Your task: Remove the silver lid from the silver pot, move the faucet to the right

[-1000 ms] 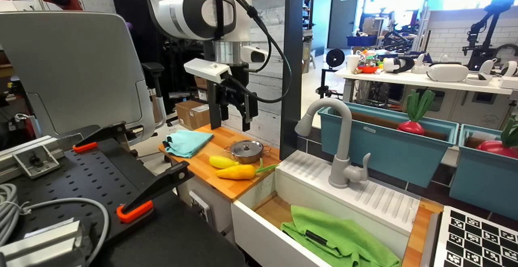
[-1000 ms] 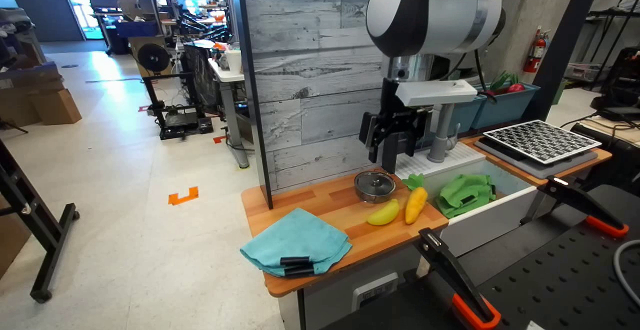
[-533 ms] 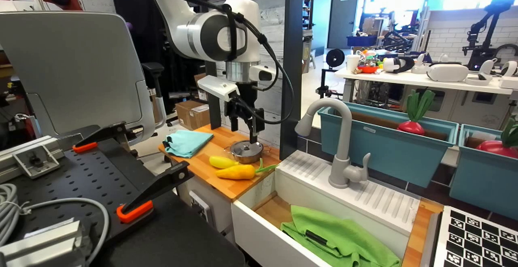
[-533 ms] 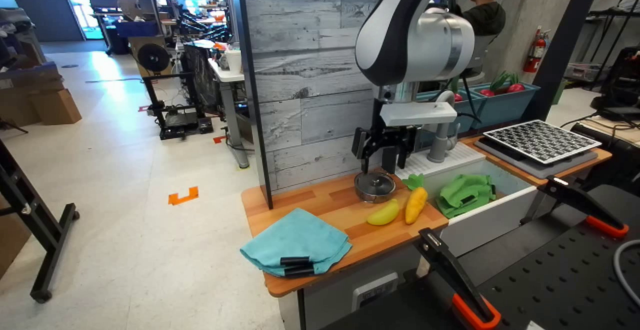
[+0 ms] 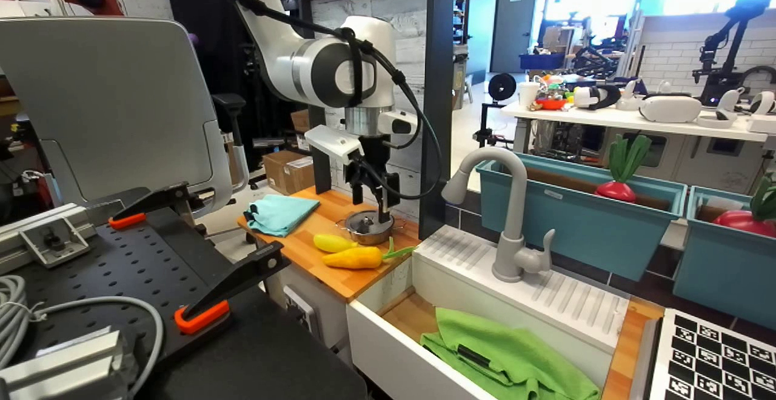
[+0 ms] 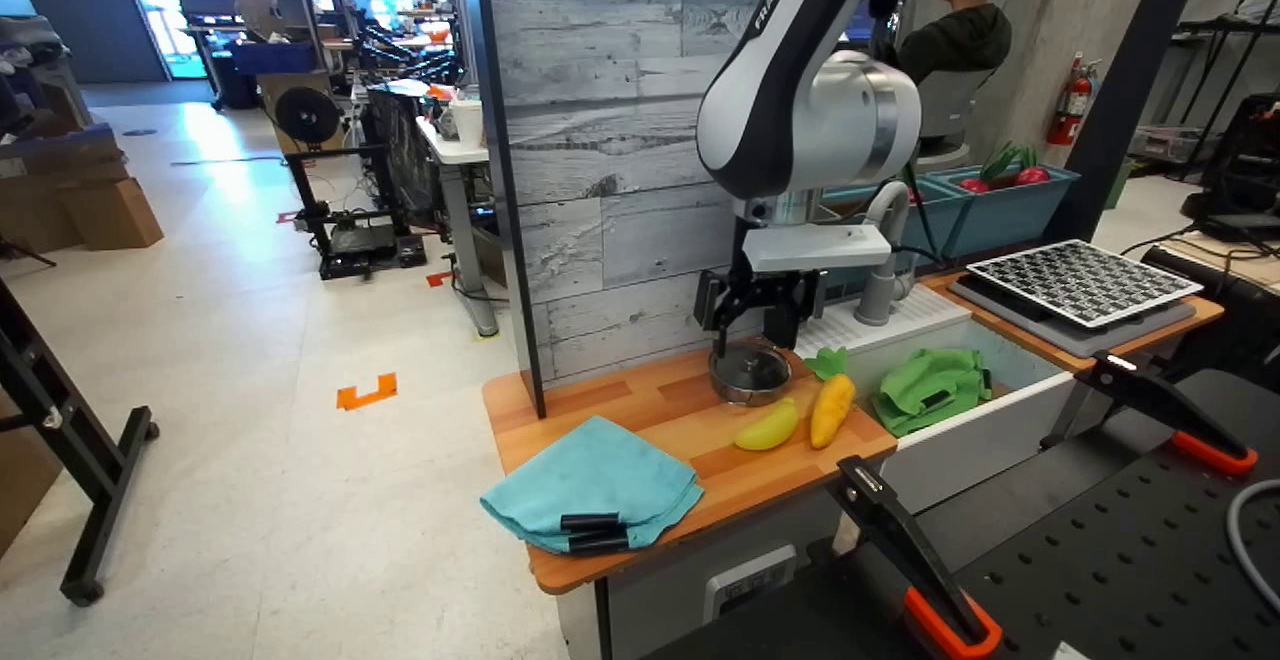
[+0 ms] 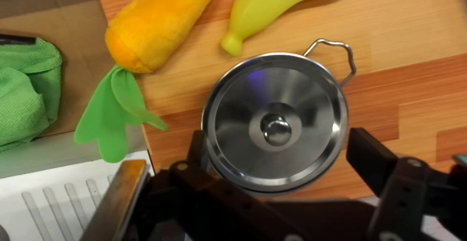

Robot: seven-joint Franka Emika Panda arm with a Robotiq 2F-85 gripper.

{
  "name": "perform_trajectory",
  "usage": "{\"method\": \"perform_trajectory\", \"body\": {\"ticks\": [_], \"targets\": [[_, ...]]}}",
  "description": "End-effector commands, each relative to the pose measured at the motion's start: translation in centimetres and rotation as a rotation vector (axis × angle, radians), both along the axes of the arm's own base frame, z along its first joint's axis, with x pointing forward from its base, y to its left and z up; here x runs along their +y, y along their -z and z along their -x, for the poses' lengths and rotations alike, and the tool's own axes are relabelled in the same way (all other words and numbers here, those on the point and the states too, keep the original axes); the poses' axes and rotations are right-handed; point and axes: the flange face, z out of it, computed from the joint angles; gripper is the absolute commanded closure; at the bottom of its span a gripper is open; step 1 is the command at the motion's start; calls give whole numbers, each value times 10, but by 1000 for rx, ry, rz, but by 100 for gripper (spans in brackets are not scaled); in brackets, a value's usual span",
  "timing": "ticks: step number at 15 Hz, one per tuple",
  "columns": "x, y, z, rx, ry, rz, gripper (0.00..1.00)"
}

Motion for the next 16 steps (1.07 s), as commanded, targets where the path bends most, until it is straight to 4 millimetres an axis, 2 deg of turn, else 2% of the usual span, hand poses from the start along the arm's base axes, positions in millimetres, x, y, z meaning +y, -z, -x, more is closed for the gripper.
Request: {"method": "perform_trajectory", "body": {"ticks": [1, 9, 10, 12, 16], "targets": [[5, 3, -10, 8, 6, 10, 34], [5, 5, -16, 7, 6, 12, 97], [4, 5, -17, 8, 6, 13, 100], [5, 5, -18, 11, 5, 16, 95], [5, 6, -18, 24, 1, 19, 95]]}}
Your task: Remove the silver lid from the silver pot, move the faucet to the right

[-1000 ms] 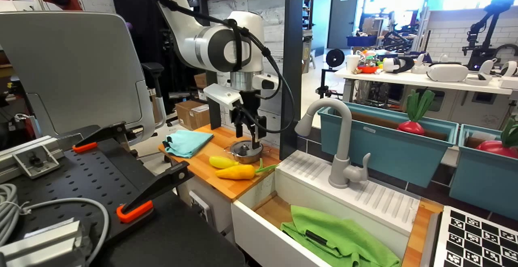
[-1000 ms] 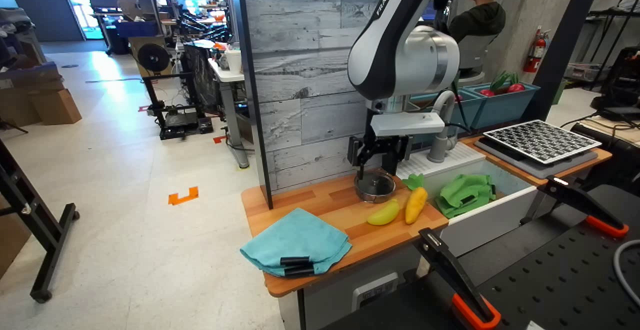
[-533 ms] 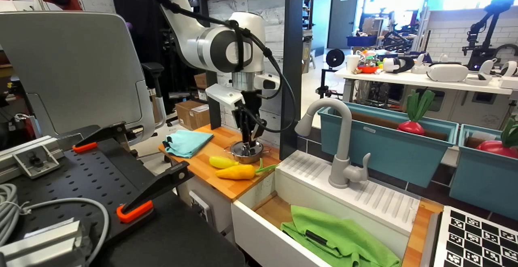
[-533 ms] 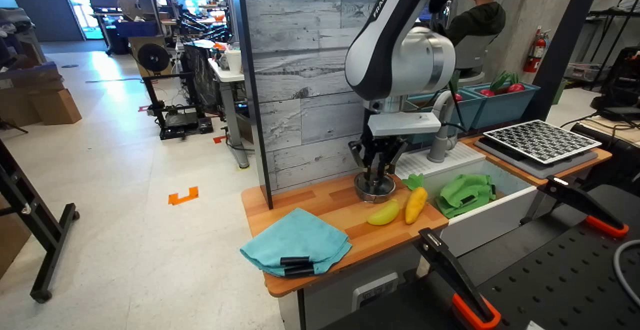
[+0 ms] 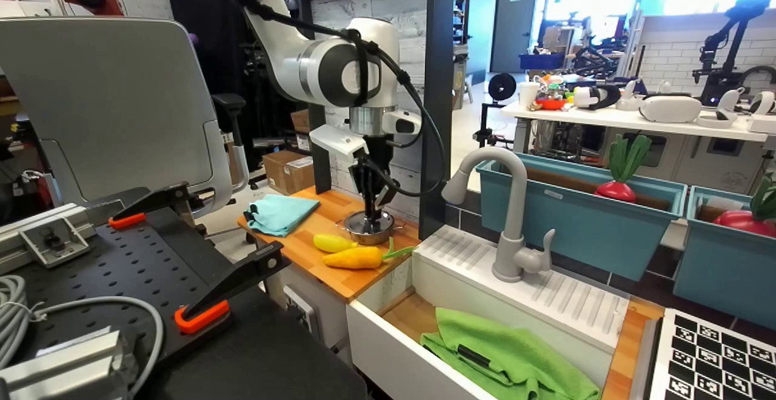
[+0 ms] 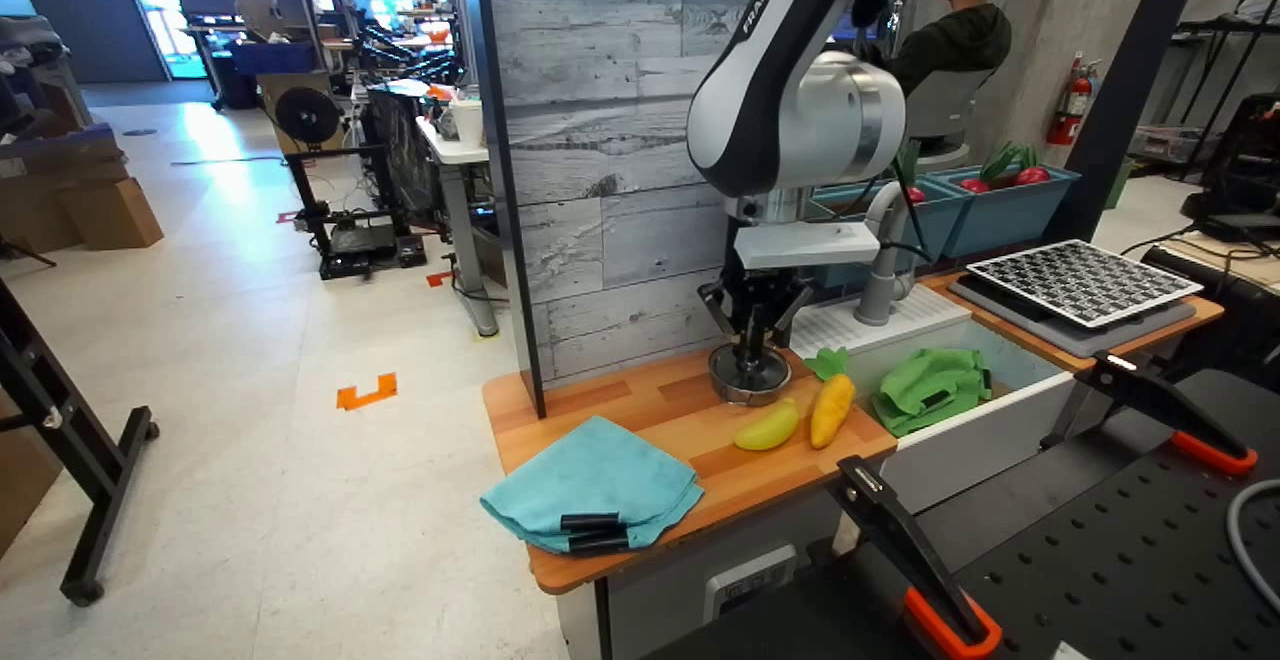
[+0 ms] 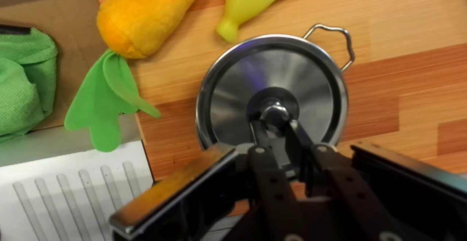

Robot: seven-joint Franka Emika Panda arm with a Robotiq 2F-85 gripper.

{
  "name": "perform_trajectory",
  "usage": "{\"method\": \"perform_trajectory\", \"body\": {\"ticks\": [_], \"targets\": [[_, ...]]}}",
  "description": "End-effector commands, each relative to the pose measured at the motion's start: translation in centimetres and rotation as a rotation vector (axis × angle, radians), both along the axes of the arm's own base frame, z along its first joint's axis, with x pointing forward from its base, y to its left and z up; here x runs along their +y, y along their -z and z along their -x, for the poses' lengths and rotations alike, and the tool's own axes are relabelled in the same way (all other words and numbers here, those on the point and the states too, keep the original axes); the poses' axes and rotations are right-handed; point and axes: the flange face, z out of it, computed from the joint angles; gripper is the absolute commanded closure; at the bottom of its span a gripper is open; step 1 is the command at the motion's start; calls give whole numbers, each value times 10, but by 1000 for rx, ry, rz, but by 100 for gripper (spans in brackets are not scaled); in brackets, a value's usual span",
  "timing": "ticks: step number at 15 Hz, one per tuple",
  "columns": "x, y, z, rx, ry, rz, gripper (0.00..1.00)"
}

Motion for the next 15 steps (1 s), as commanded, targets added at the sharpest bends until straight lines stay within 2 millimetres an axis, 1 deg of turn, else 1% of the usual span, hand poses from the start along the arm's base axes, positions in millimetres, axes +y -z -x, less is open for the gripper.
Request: {"method": "perform_trajectory", "body": {"ticks": [1, 3, 7, 15], "targets": [[3, 3, -7, 14, 2, 12, 95], [5, 1, -5, 15, -2, 10, 95], [7, -12, 0, -9, -13, 23, 95], [37, -19, 0, -19, -70, 78, 95]]}}
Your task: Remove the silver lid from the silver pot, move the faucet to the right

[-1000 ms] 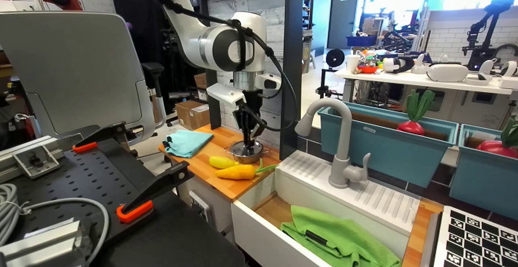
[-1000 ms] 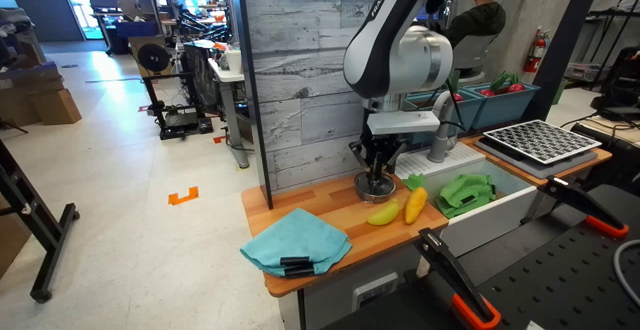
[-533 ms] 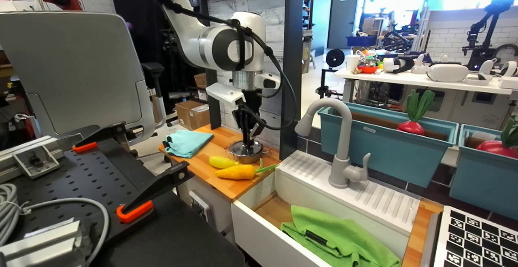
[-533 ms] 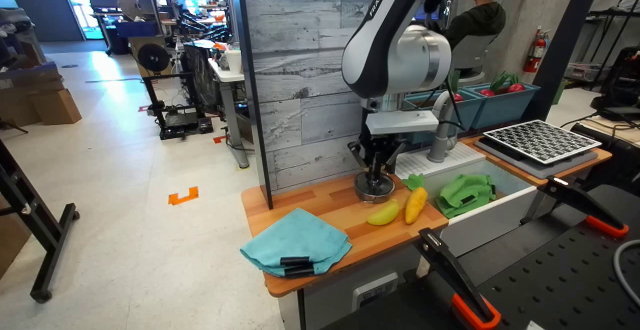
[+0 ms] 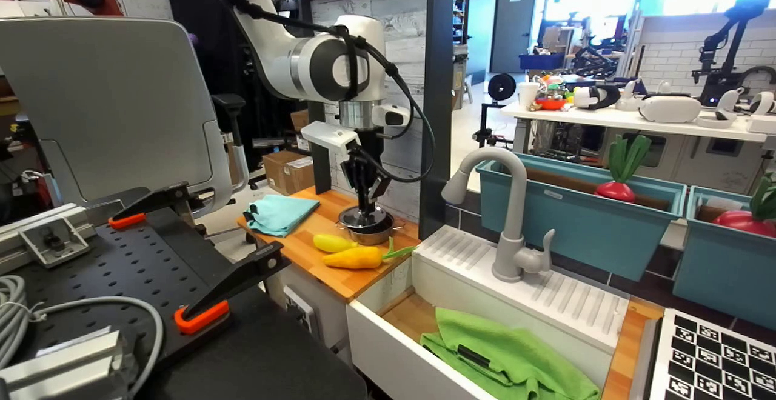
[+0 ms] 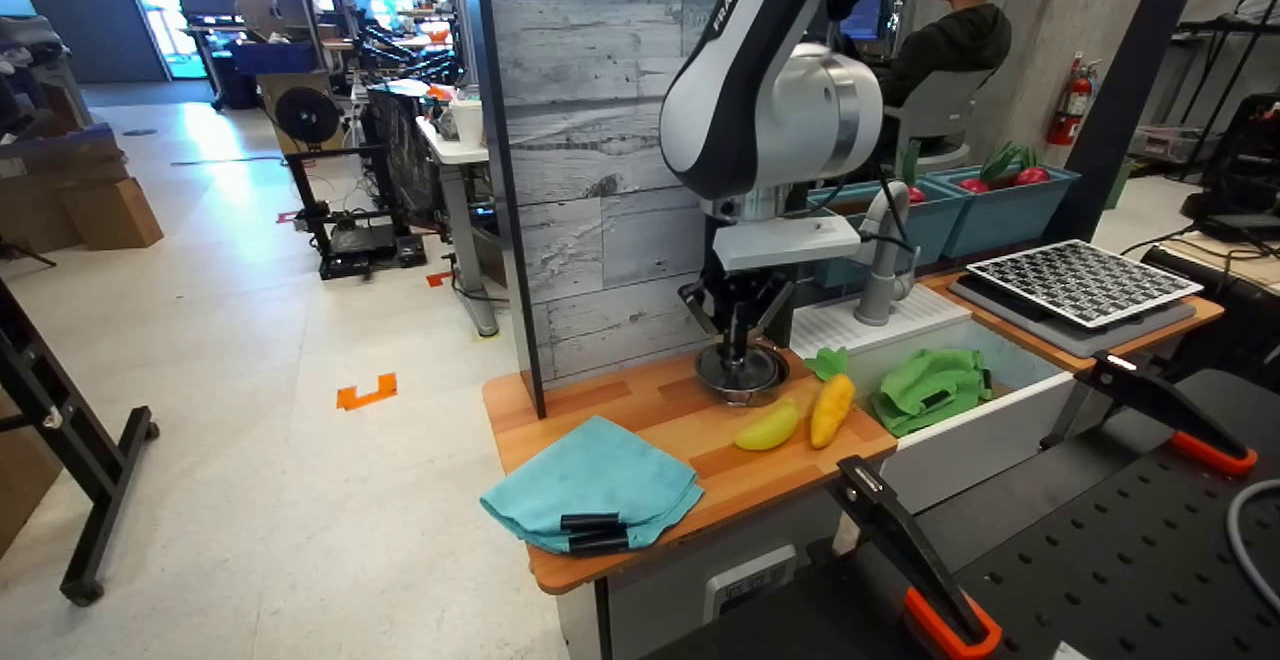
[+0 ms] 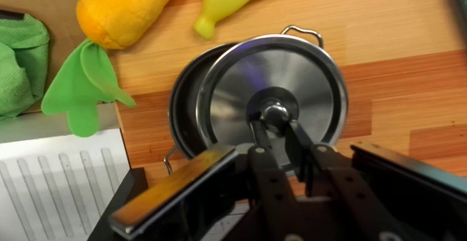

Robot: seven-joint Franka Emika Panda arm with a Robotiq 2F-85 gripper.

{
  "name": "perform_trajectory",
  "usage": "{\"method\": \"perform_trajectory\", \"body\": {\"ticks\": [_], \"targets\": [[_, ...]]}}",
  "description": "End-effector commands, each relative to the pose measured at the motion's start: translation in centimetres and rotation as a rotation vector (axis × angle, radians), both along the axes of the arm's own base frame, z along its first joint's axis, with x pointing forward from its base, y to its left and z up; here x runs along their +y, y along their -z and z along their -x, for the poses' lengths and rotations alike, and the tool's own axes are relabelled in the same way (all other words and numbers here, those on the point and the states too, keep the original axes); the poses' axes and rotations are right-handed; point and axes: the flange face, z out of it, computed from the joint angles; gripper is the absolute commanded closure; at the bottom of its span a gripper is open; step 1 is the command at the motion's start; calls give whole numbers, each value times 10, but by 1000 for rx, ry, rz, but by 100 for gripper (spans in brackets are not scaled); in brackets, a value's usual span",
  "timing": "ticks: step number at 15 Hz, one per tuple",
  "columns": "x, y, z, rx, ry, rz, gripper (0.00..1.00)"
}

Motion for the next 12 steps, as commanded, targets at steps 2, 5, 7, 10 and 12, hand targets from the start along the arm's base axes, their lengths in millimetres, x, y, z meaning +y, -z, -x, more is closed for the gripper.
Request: {"method": "perform_trajectory", "body": {"ticks": [2, 5, 7, 10, 12], "targets": [[17, -17, 2, -21, -32, 54, 95], [33, -19, 1, -28, -60, 80, 95], [46, -17, 2, -30, -88, 100, 95], [69, -15, 3, -34, -138, 121, 95], [84, -14, 4, -41, -170, 127, 95]]}}
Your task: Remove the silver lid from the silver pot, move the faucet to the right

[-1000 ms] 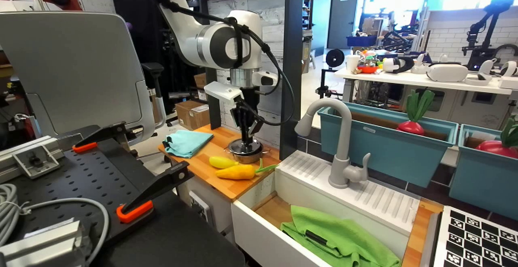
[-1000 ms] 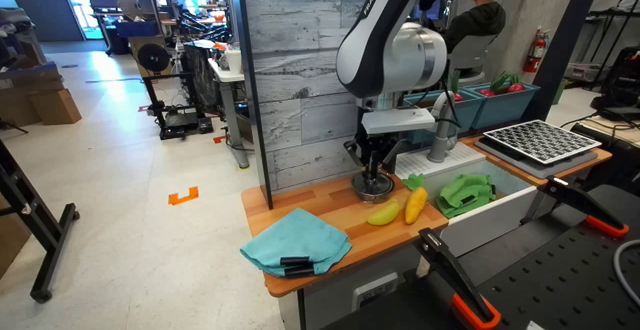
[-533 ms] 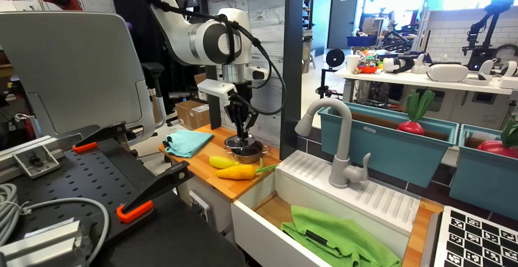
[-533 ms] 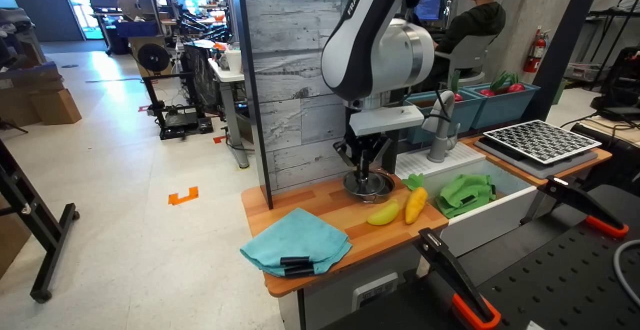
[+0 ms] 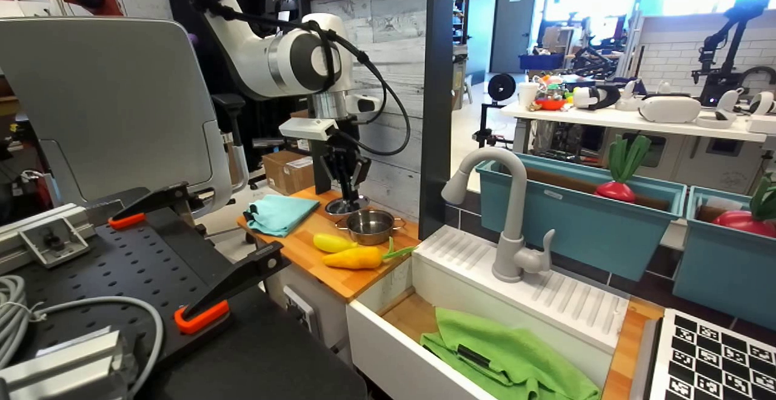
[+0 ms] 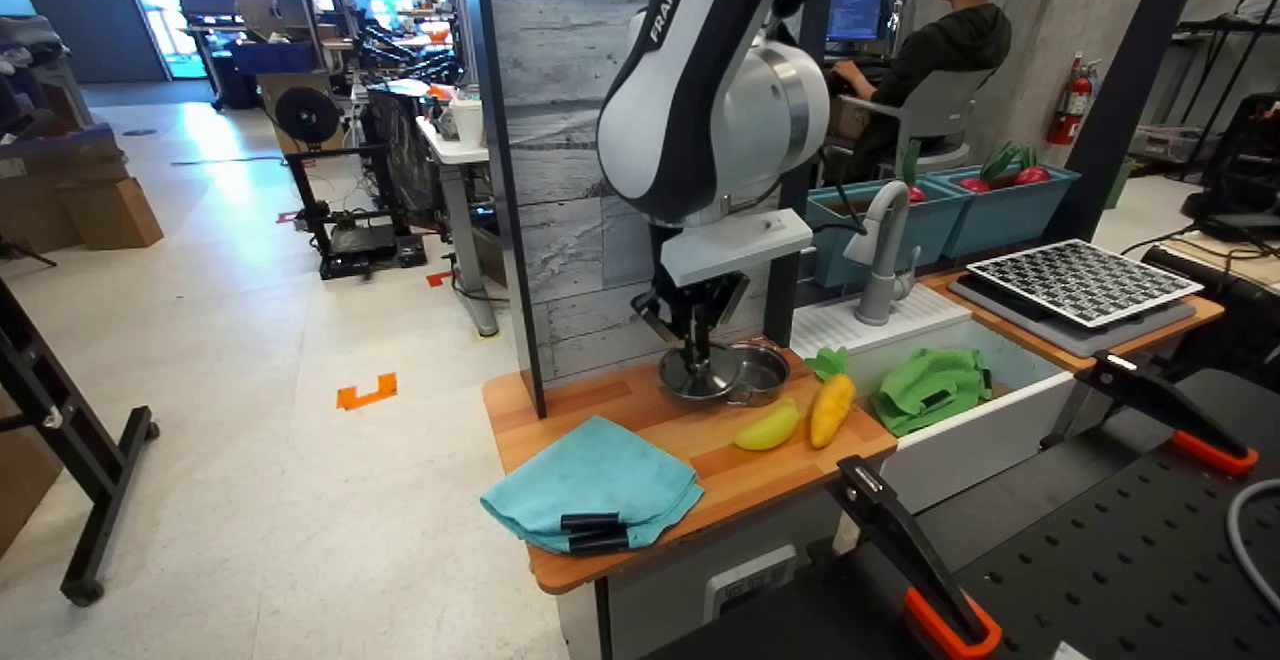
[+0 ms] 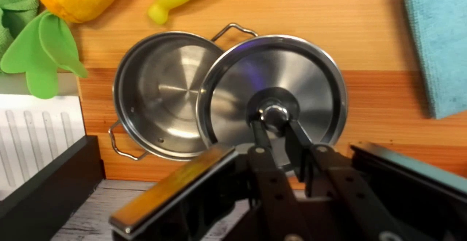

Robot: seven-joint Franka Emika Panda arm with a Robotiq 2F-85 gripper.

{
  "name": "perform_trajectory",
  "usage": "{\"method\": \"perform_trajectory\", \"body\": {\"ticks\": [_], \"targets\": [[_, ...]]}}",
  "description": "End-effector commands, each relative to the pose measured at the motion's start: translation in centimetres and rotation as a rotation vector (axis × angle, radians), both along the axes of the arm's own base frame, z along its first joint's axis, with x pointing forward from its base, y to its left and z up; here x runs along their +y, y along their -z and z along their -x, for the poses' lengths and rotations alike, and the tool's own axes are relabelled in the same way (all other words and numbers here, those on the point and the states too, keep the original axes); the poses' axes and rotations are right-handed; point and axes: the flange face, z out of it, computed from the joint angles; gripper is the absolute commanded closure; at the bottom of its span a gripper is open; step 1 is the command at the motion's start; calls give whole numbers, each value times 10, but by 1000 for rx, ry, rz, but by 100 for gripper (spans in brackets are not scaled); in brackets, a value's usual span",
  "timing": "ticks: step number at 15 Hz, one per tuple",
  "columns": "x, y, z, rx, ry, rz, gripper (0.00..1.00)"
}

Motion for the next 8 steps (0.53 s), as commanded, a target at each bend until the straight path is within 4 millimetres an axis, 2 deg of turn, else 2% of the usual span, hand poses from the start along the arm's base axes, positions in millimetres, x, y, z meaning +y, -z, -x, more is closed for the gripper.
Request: {"method": "perform_trajectory", "body": {"ticks": [1, 5, 8], "targets": [[23, -4, 1, -12, -51, 26, 95], [43, 2, 6, -6, -108, 8, 95], [49, 6, 5, -12, -117, -28, 95]]}}
